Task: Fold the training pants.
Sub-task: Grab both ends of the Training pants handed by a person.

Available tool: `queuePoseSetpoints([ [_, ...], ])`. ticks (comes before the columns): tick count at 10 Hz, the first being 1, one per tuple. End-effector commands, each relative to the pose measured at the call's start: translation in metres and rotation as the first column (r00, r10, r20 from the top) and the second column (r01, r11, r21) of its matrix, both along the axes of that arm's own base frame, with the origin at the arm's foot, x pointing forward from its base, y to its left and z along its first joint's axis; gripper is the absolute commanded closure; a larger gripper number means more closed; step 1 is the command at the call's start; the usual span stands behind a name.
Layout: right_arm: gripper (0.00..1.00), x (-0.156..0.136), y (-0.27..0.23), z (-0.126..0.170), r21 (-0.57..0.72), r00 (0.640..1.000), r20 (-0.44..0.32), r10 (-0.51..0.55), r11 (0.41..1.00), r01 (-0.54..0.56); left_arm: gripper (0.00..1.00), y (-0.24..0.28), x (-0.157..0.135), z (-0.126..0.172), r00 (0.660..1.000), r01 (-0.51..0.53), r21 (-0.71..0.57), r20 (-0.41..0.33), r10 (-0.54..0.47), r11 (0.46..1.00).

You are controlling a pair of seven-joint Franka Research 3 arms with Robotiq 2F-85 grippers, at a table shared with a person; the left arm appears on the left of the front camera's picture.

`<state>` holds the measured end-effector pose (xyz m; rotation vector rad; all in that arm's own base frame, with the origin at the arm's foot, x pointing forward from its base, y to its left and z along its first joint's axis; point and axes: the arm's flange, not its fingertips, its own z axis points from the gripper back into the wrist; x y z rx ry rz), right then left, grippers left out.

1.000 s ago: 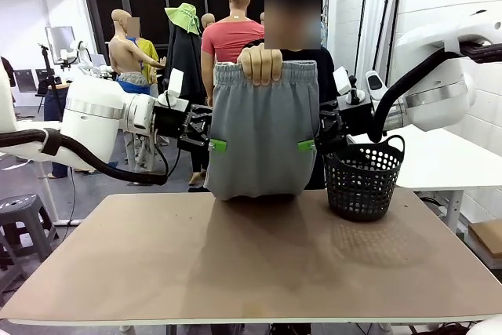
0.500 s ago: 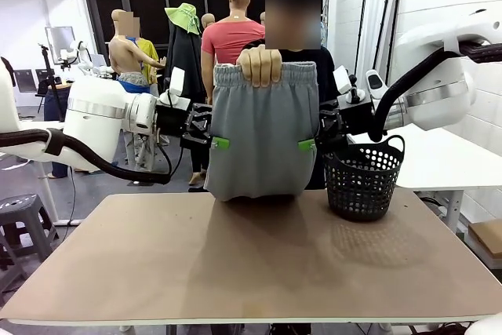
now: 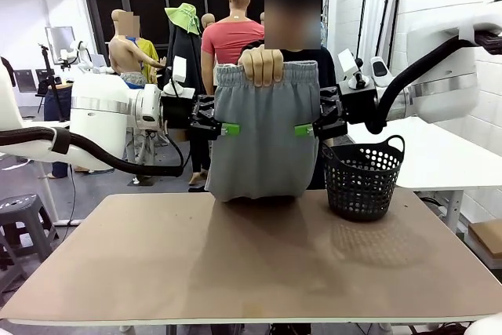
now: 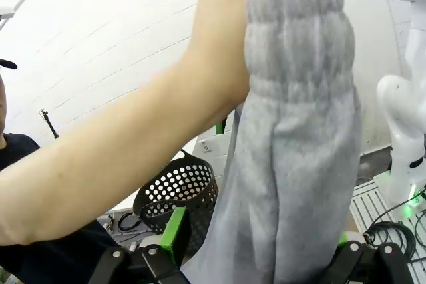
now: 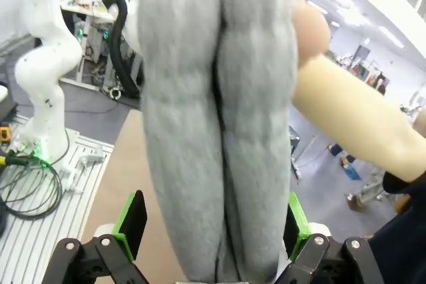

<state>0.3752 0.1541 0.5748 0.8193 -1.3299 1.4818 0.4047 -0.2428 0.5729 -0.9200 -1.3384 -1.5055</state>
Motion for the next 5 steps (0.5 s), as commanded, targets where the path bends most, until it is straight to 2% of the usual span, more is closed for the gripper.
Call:
queuePoseSetpoints([
  [1, 0.0, 0.001, 0.0, 0.004, 0.06, 0.998, -0.055, 0.014, 0.998, -0.011, 0.0, 0.0, -0.009, 0.004, 0.999, -0.011, -0.028, -0.046, 0.01, 1.0],
  [2, 0.0, 0.001, 0.001, 0.006, 0.076, 0.997, -0.078, 0.022, 0.997, -0.016, 0.0, -0.002, -0.011, 0.008, 0.997, -0.006, -0.046, -0.083, 0.002, 0.999],
  [3, 0.0, 0.0, 0.002, 0.007, 0.081, 0.995, -0.091, 0.041, 0.996, -0.034, 0.0, -0.006, -0.014, 0.011, 0.988, 0.016, -0.053, -0.155, -0.024, 0.998],
  [4, 0.0, 0.0, 0.002, 0.009, 0.082, 0.994, -0.105, 0.029, 0.996, -0.021, 0.0, -0.009, -0.014, 0.012, 0.984, 0.007, -0.04, -0.176, -0.014, 0.999],
  [5, 0.0, 0.002, 0.003, 0.008, 0.078, 0.992, -0.123, -0.012, 0.997, 0.022, 0.0, -0.013, -0.012, 0.011, 0.987, -0.009, -0.046, -0.16, 0.001, 0.999],
])
